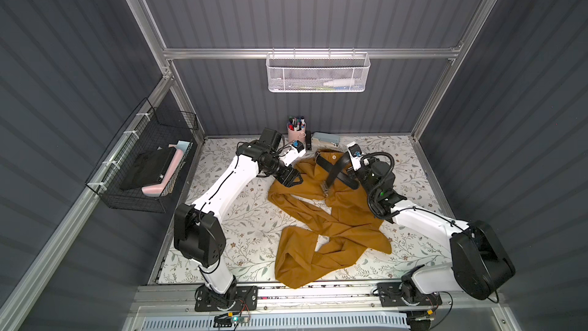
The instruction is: Remove the belt from the trousers
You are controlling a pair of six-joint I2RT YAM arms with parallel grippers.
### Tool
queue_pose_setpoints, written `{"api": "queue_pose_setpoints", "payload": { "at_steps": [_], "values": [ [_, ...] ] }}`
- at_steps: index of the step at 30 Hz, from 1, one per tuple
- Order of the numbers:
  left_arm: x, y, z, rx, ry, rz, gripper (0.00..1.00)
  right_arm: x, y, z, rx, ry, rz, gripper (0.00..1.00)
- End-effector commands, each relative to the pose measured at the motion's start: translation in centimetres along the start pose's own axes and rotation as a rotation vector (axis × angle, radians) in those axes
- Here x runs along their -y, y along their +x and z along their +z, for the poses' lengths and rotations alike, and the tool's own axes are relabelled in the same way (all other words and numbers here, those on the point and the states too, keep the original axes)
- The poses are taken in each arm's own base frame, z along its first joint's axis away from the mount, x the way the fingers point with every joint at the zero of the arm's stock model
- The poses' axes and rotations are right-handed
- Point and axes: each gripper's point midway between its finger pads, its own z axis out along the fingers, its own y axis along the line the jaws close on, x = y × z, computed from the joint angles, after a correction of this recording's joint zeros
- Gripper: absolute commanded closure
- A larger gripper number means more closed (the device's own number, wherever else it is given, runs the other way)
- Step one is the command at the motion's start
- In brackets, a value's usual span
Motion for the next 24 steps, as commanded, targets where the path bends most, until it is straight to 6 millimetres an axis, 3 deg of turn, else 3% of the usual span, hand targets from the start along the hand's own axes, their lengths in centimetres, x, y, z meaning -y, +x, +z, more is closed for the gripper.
{"api": "queue_pose_setpoints", "payload": {
  "at_steps": [1, 9, 13, 18, 24],
  "values": [
    [1.5, -5.1, -1.4, 0.136, -0.004, 0.149, 0.31, -0.1, -1.2, -0.2, 0.043, -0.026, 0.042, 1.00],
    [5.2, -10.3, 4.7, 0.136, 0.099, 0.237, 0.31, -0.4, -1.2, 0.0, 0.041, -0.040, 0.080, 1.00],
    [6.7, -10.9, 6.9, 0.127, 0.168, 0.247, 0.31, -0.2, -1.2, 0.0, 0.038, -0.030, 0.086, 1.00],
    [8.1, -10.7, 7.2, 0.132, 0.241, 0.237, 0.30, 0.4, -0.6, 0.5, 0.000, 0.013, 0.087, 1.00],
    [9.8, -10.3, 5.8, 0.190, 0.308, 0.249, 0.30, 0.9, 0.2, 1.3, -0.042, 0.052, 0.098, 1.00]
  ]
}}
